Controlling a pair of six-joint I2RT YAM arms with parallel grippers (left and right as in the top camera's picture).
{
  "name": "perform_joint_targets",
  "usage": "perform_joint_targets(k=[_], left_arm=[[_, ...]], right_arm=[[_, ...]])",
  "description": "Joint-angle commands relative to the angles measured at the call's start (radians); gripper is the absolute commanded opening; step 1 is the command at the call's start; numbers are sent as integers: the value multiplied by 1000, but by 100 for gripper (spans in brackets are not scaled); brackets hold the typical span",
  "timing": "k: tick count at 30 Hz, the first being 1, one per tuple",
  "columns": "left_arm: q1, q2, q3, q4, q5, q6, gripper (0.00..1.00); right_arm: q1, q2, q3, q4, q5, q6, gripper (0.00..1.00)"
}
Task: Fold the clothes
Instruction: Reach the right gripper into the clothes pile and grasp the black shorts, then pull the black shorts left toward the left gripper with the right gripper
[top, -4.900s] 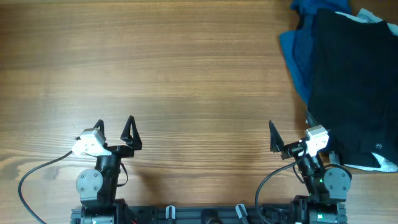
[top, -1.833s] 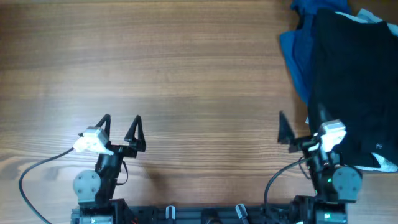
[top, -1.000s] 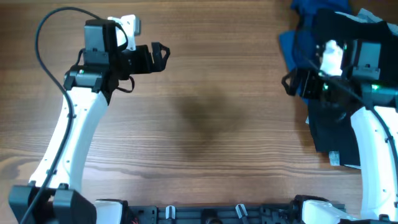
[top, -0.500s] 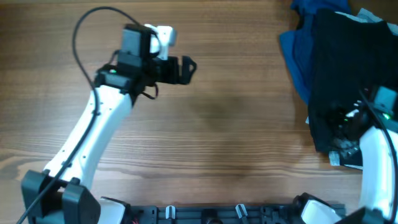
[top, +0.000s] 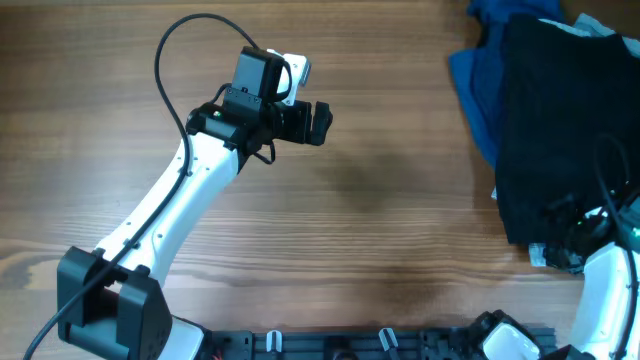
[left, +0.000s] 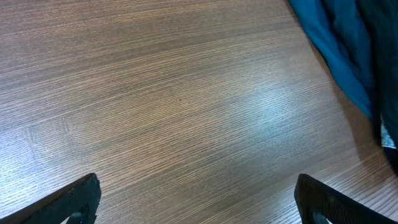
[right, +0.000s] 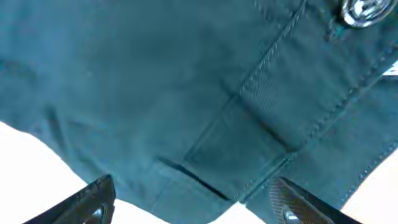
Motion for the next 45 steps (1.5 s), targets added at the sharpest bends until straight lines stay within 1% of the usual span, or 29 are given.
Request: perform_joint_targets(k=[1, 5, 8, 10, 12, 13, 15, 16, 17, 20, 22, 24, 26, 27, 28, 29, 31, 33, 35, 36, 37, 41, 43, 45], left_arm=[[-2, 6, 17, 7, -13, 19, 100], [-2, 6, 17, 6, -13, 19, 100], [-2, 8, 17, 6, -13, 19, 100], [-2, 8, 17, 6, -13, 19, 100], [-2, 8, 17, 6, -13, 19, 99], [-2, 8, 17, 6, -13, 19, 100], [-2, 8, 17, 6, -13, 19, 99], [-2, 8, 17, 6, -13, 19, 98], [-2, 8, 17, 6, -13, 19, 97], [-2, 7, 17, 6, -13, 19, 93], [-2, 7, 18, 6, -13, 19, 86], [0, -8, 23, 6, -13, 14, 75], [4, -45, 39, 6, -13, 11, 65], [6, -71, 50, 7, -13, 12, 61], [9, -95, 59, 7, -13, 12, 60], [11, -120, 68, 7, -23, 12, 58], [11, -187, 75, 6, -79, 12, 55], [11, -232, 75, -8, -113, 12, 54], [11, -270, 75, -42, -146, 12, 54], [11, -287, 75, -72, -160, 12, 53], [11, -297, 75, -98, -169, 12, 53], [13, -309, 75, -200, -237, 11, 49], [30, -309, 75, -239, -240, 3, 48], [53, -309, 75, -273, -240, -15, 48]], right_arm=[[-5, 8, -12, 31, 0, -24, 77], [-5, 26, -12, 52, 10, -23, 77], [-5, 73, -16, 74, 23, -20, 76], [-5, 105, -24, 90, 23, -19, 73], [-5, 131, -28, 110, 23, -17, 60], [-5, 140, -28, 130, 14, -16, 50], [-5, 140, -27, 156, -31, -20, 30], [-5, 140, -24, 172, -72, -24, 11], [-4, 140, -19, 181, -111, -29, 4], [-2, 134, 8, 204, -235, -101, 4], [11, 130, 33, 199, -292, -130, 4], [43, 122, 71, 183, -370, -177, 4], [111, 109, 120, 166, -452, -206, 4], [164, 103, 150, 166, -481, -206, 4], [200, 100, 171, 167, -490, -203, 4], [271, 96, 207, 171, -500, -200, 4], [442, 97, 285, 214, -497, -134, 4], [576, 97, 313, 311, -475, -48, 4], [718, 99, 315, 435, -394, 50, 4], [808, 111, 315, 499, -328, 92, 4], [867, 126, 315, 544, -290, 119, 4], [1047, 243, 315, 694, -228, 182, 4], [1105, 326, 315, 771, -229, 216, 4], [1132, 388, 315, 838, -243, 244, 4]])
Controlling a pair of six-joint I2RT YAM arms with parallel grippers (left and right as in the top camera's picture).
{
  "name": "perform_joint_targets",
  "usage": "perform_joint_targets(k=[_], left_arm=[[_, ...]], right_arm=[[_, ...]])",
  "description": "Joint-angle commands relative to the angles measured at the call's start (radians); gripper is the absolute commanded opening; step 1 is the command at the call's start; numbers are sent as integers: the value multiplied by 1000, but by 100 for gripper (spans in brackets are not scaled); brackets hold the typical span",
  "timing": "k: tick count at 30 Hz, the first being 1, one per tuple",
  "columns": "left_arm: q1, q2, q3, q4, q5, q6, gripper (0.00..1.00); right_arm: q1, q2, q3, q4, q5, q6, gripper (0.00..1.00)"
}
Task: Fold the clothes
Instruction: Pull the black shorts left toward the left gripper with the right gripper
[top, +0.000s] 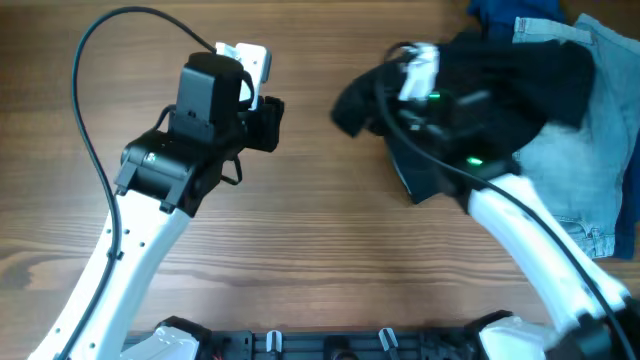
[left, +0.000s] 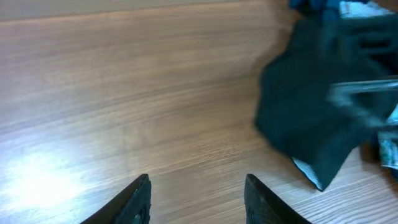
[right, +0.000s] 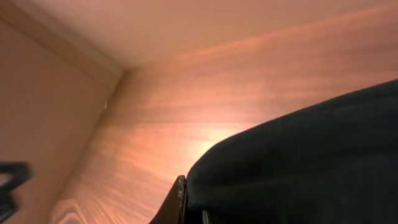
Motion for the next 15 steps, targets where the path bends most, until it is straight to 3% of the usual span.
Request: perform_joint_targets(k=[1, 5, 15], left_arm=[[45, -3, 6, -55, -37, -22, 49], [59, -1, 2, -125, 43, -21, 60], [82, -1, -11, -128, -22, -21, 60]], right_arm=[[51, 106, 16, 100, -2, 85, 4], [51, 151, 16, 180, -14, 102, 4], [193, 314, 53, 339, -33, 150, 4]])
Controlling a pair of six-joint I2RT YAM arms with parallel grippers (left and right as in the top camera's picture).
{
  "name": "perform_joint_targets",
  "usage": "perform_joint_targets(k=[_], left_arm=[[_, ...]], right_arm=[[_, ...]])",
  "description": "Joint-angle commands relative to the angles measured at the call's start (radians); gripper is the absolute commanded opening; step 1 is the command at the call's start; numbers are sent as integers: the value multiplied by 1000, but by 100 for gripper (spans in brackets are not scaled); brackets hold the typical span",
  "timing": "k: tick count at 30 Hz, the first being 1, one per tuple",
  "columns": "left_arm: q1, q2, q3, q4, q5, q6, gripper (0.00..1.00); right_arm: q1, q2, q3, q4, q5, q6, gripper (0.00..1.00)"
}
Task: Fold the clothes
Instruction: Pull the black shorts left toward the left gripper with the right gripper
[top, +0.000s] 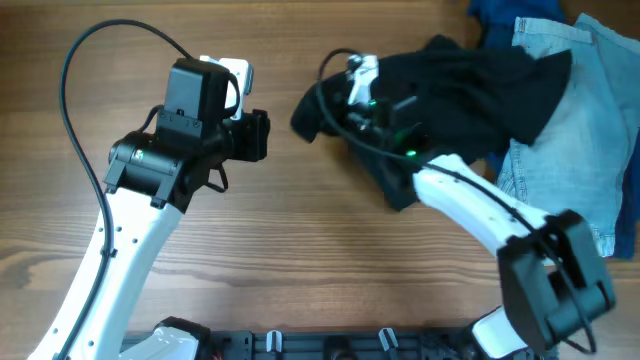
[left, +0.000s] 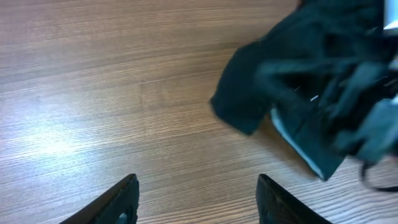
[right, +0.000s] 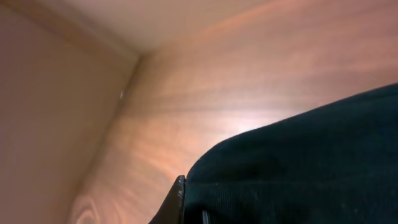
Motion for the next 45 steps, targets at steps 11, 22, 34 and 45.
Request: perform_joint_targets(k=[11, 22, 34, 45], left_arm=[[142, 4, -9, -17, -43, -5, 66], [127, 154, -58, -97, 96, -6, 65], [181, 266, -268, 195, 95, -2, 73], [224, 459, -307, 346, 95, 78, 69]], right_arm=[[71, 8, 244, -540, 132, -214, 100], [-14, -138, 211, -1286, 273, -227, 100], [-14, -140, 24, -1301, 254, -220, 98], [27, -143, -26, -1230, 254, -236, 93]])
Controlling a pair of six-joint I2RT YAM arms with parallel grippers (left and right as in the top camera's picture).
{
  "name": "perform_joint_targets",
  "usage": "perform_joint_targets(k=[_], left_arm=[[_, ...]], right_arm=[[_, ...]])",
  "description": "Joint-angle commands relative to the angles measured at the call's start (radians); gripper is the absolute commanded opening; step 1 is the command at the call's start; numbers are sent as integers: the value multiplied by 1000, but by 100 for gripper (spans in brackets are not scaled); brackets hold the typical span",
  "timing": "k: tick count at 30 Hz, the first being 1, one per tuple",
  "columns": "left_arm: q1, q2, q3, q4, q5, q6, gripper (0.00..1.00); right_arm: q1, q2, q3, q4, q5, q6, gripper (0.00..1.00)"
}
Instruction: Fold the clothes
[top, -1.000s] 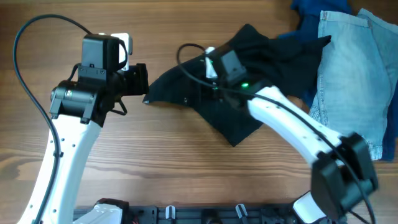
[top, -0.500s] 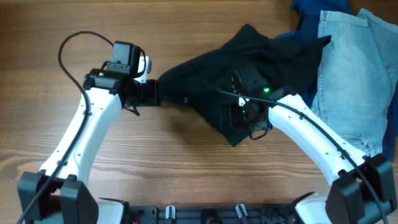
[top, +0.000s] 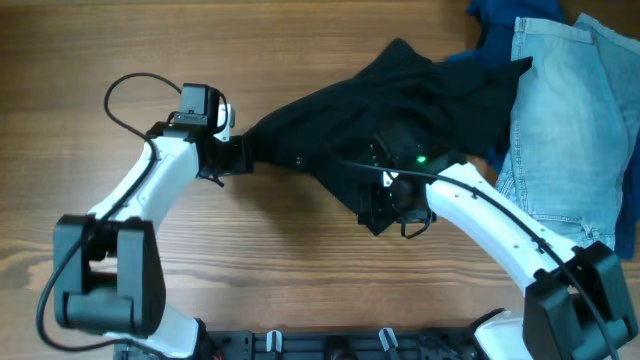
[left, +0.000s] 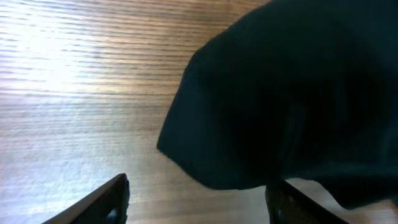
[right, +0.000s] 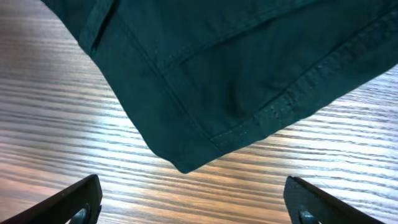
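A black garment (top: 400, 100) lies spread across the middle of the table, pulled out to a point at the left. My left gripper (top: 238, 155) sits at that left point, open, with the dark cloth edge (left: 280, 93) just ahead of its fingers (left: 115, 198). At the garment's lower corner my right gripper (top: 383, 205) is open too. In the right wrist view the stitched hem corner (right: 186, 163) lies just ahead of the wide-spread gripper (right: 191, 184), apart from both fingers.
Light blue jeans (top: 570, 120) lie at the right side of the wooden table (top: 300, 280). A darker blue garment (top: 490, 15) shows at the back right, partly under the black one. The arms' bases stand along the front edge.
My right gripper has let go of the black garment and now hovers open at its lower corner. The garment lies spread out flat. My left gripper has moved to its left tip.
At first the black garment lay on the pile at the right, my right gripper open on it and the left open over bare table. Then the right was shut on it, holding it mid-table, then further left. Now it lies spread out, both grippers open.
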Motion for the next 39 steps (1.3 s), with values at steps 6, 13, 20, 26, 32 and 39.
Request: perform_joint_targets(k=[6, 13, 20, 26, 32, 39], left_arm=[[7, 127, -6, 170, 1, 92, 66], [7, 168, -6, 285, -5, 92, 57], [7, 125, 2, 320, -56, 91, 57], [7, 124, 2, 340, -67, 91, 40], [6, 120, 3, 370, -67, 92, 66], [6, -6, 3, 294, -79, 91, 70]], right_arm=[[27, -7, -81, 23, 7, 0, 89], [27, -7, -88, 69, 10, 18, 87], [27, -6, -103, 99, 10, 20, 84], [27, -6, -225, 234, -2, 45, 82], [27, -6, -340, 420, -5, 46, 79], [27, -4, -382, 533, 11, 46, 56]])
